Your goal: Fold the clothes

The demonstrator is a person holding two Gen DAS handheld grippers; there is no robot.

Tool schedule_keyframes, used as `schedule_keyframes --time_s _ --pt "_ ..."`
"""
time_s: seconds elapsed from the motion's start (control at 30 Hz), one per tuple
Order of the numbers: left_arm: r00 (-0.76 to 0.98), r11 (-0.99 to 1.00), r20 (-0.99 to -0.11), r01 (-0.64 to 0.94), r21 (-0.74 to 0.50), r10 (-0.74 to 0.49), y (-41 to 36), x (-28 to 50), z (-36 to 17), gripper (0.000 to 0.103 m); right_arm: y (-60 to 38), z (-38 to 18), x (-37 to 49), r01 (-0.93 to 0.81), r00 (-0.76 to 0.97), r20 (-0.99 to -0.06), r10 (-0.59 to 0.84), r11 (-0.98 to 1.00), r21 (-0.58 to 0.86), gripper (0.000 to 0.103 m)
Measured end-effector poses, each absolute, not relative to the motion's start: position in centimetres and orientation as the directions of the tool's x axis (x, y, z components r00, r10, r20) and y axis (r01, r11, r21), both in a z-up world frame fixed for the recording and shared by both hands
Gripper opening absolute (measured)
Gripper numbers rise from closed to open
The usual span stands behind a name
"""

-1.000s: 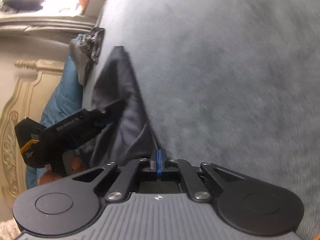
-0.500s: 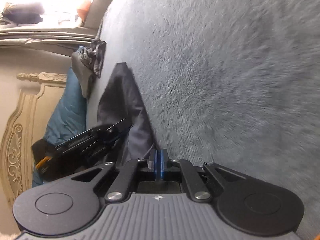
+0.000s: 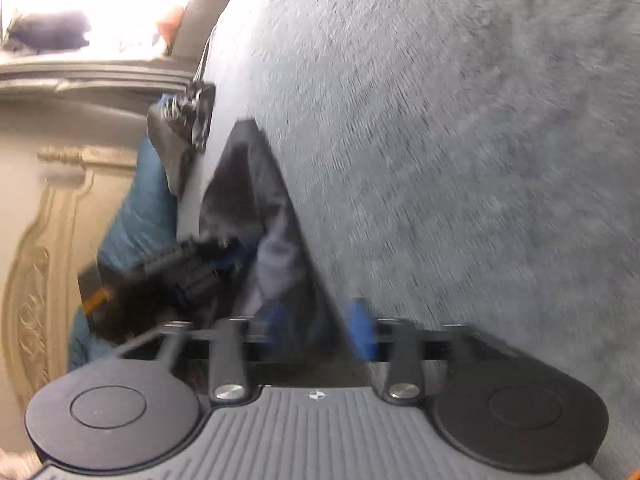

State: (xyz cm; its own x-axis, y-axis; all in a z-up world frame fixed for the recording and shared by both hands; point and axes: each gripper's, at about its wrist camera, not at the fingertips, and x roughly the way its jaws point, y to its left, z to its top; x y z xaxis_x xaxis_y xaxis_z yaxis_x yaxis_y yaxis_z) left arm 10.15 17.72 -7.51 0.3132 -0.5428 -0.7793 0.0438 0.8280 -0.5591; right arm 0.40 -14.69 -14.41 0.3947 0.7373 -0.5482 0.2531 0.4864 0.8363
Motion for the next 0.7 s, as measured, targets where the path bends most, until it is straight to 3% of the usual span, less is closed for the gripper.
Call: schedule_keyframes --time_s 0.13,0.27,0.4,0.53,0.7 --pt "0.314 0.828 -0.78 0.039 -0.56 -0.542 17.7 10.1 -7.6 0.014 -13.2 -16.4 2.6 0.306 0.368 -0.482 0.795 0.386 0.87 0.044" --pt "0.313 0.819 -0.775 0.016 -0.574 -0.549 17.9 10.3 -7.8 0.013 -12.2 -18.0 1.9 0.355 0.322 -0.452 0.832 0.336 0.872 0.019" --pt "0.312 0.806 -0.767 -0.006 -0.592 -0.561 18.2 10.4 -8.1 0.012 -12.9 -18.0 -1.0 0.373 0.317 -0.435 0.843 0.311 0.874 0.01" --pt "0.306 0.801 -0.765 -0.009 -0.598 -0.567 18.3 10.6 -8.2 0.011 -14.1 -17.5 -2.9 0.397 0.282 -0.484 0.829 0.358 0.845 0.009" --pt "0.301 0.811 -0.77 0.017 -0.585 -0.562 18.0 10.6 -7.3 0.011 -15.4 -13.9 -1.5 0.297 0.401 -0.52 0.755 0.43 0.853 0.011"
